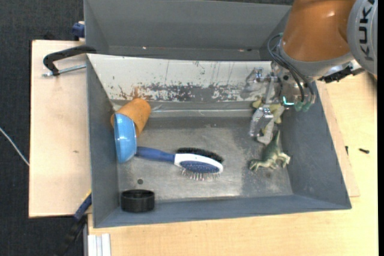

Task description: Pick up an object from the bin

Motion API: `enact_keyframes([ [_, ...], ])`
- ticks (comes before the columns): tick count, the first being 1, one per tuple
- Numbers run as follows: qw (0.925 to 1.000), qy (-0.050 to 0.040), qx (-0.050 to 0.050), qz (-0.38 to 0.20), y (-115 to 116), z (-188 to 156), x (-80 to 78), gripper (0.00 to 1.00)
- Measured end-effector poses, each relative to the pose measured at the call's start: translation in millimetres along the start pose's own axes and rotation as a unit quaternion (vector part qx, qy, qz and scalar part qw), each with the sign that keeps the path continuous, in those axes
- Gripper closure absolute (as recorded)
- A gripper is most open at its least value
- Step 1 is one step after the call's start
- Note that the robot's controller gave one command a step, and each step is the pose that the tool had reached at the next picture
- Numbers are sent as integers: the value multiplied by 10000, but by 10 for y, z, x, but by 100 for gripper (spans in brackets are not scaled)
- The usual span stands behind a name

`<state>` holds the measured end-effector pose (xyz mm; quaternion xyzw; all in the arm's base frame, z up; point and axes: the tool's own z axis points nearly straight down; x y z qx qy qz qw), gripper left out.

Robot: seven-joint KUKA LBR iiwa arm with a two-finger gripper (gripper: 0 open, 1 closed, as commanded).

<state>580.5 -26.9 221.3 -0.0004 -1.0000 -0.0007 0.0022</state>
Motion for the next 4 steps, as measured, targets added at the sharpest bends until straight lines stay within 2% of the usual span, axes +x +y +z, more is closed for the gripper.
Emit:
enact_keyframes([
  [1,10000,7,-13,78,714,621,172,0],
  [2,9996,-13,-10,-288,1293,1489,745,0],
  [3,9996,-49,-3,-265,1261,1454,712,100],
  [4,9993,-82,-4,-370,1218,-117,762,100],
])
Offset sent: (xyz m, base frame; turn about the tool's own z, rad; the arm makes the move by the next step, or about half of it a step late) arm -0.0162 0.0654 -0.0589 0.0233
